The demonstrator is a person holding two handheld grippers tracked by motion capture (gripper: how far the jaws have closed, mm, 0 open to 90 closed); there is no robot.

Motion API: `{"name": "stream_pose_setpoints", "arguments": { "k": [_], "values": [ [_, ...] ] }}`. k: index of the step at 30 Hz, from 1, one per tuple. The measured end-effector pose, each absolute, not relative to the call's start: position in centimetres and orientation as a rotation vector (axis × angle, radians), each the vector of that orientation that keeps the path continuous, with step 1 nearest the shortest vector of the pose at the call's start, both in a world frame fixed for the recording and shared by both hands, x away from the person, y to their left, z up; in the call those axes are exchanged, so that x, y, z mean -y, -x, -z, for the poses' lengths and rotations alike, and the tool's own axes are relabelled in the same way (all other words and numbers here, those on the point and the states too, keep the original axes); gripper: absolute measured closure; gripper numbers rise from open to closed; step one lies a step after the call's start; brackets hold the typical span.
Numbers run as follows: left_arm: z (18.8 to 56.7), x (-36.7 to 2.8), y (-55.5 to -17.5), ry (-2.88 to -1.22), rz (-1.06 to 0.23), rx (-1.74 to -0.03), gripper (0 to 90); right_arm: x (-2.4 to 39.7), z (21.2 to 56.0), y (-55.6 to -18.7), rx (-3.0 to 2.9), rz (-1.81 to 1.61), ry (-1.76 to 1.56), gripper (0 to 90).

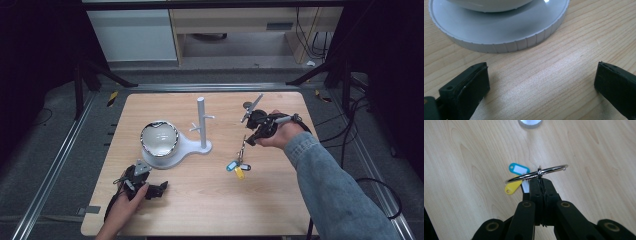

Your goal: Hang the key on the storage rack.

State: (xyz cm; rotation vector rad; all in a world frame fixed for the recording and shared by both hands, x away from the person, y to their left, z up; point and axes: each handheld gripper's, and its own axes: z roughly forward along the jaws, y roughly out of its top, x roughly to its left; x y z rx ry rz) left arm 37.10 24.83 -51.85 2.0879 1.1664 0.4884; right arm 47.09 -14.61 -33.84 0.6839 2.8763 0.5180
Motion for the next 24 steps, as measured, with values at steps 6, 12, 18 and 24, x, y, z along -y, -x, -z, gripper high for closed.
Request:
{"name": "stream_pose_setpoints", "arguments": {
  "k": [6, 12, 18, 24],
  "values": [
    [51.8, -24.8, -37.1, -2.088, -0.488, -1.166, 0.0, 14.6, 31.9, -47.4, -2.849, -0.520, -0.686, 88.8],
    [51.8, -24.8, -37.1, -2.089, -0.487, -1.167, 0.0, 14.3, 30.9, -47.6, -2.831, -0.526, -0.678, 88.9],
    [51.8, -24.8, -37.1, -2.089, -0.488, -1.167, 0.0, 13.9, 30.1, -47.8, -2.818, -0.548, -0.676, 88.9],
    [51.8, -24.8, -37.1, -2.089, -0.488, -1.167, 0.0, 13.4, 29.4, -48.0, -2.797, -0.528, -0.657, 88.9]
  ]
}}
